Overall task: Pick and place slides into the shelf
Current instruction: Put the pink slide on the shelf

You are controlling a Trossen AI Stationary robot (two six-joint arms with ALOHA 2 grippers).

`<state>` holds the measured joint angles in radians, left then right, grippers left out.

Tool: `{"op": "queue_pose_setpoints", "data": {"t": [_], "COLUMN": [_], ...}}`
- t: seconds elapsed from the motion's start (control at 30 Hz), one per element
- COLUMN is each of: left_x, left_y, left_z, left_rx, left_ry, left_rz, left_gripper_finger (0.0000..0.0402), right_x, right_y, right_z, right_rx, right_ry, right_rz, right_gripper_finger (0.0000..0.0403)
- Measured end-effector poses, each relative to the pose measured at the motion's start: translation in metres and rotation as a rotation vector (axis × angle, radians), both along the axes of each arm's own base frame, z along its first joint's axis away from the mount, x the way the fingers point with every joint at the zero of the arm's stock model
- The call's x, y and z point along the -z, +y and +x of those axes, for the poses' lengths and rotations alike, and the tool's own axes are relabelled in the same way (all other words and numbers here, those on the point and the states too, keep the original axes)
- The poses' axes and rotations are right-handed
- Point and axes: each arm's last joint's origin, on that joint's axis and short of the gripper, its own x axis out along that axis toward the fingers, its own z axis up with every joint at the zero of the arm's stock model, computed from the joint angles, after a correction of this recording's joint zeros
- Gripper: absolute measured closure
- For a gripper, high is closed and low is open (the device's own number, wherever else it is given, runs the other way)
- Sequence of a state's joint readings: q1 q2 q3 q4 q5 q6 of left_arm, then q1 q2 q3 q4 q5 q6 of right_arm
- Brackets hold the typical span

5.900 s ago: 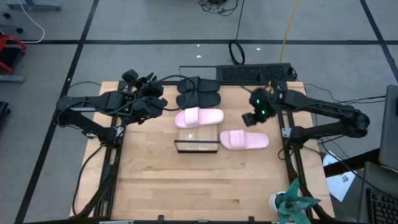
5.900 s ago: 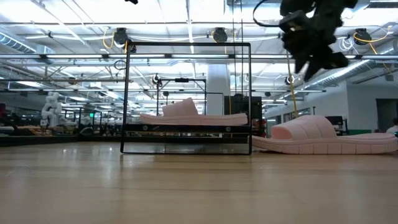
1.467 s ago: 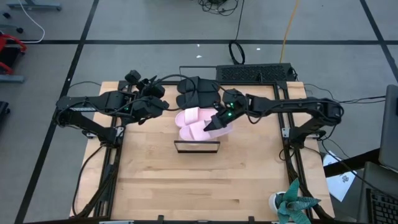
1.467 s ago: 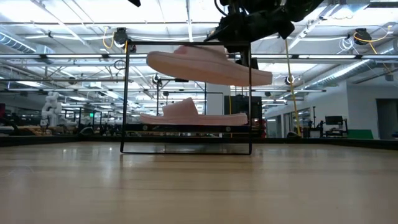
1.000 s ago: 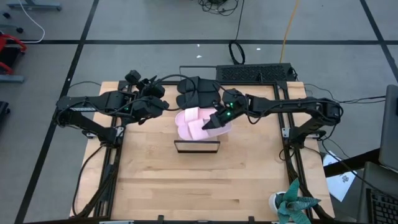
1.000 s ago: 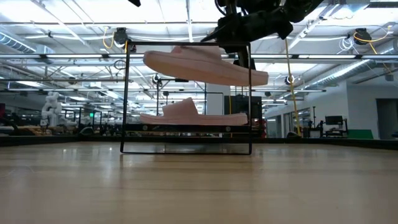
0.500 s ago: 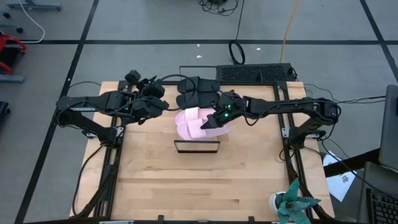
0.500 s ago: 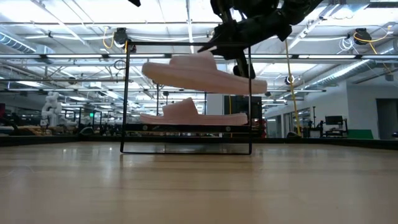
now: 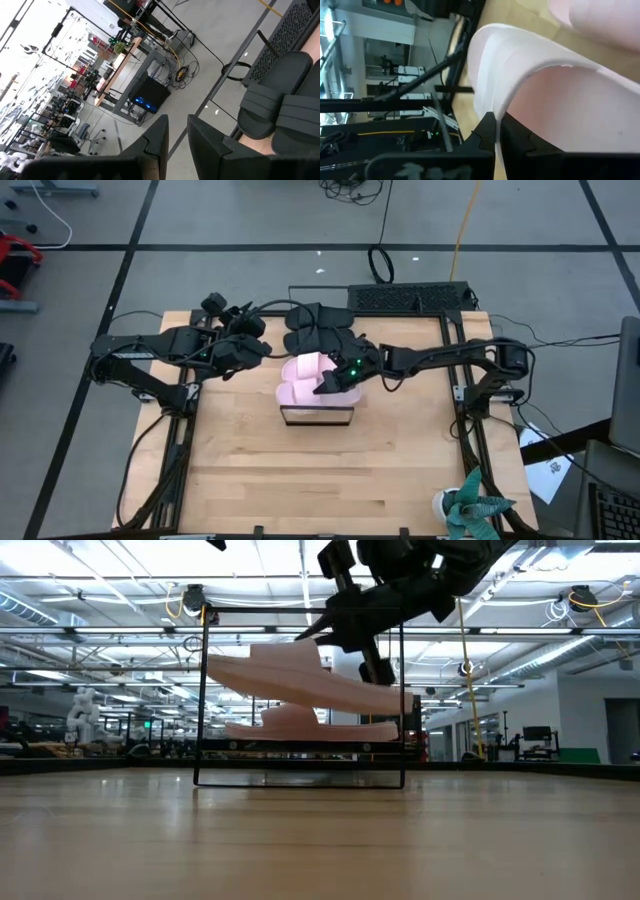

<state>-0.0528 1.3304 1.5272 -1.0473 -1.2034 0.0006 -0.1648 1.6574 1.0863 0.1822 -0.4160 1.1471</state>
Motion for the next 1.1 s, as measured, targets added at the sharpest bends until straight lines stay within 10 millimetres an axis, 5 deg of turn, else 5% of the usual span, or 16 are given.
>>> {"op": "queue_pose_setpoints", "data": {"t": [1.1], "left_x": [0.0], "left_y": [0.0], "left_z": [0.0], "left_rx": [0.001], "left_ry": [0.007], "left_rz": [0.001], "left_gripper_finger": [0.0323], "right_x": [0.016], "right_y": [0.013], "right_z": [0.003], "right_rx": [0.06], "right_ry": [0.108], "right_rz": [-0.003], "right_gripper_finger": [0.0403]}}
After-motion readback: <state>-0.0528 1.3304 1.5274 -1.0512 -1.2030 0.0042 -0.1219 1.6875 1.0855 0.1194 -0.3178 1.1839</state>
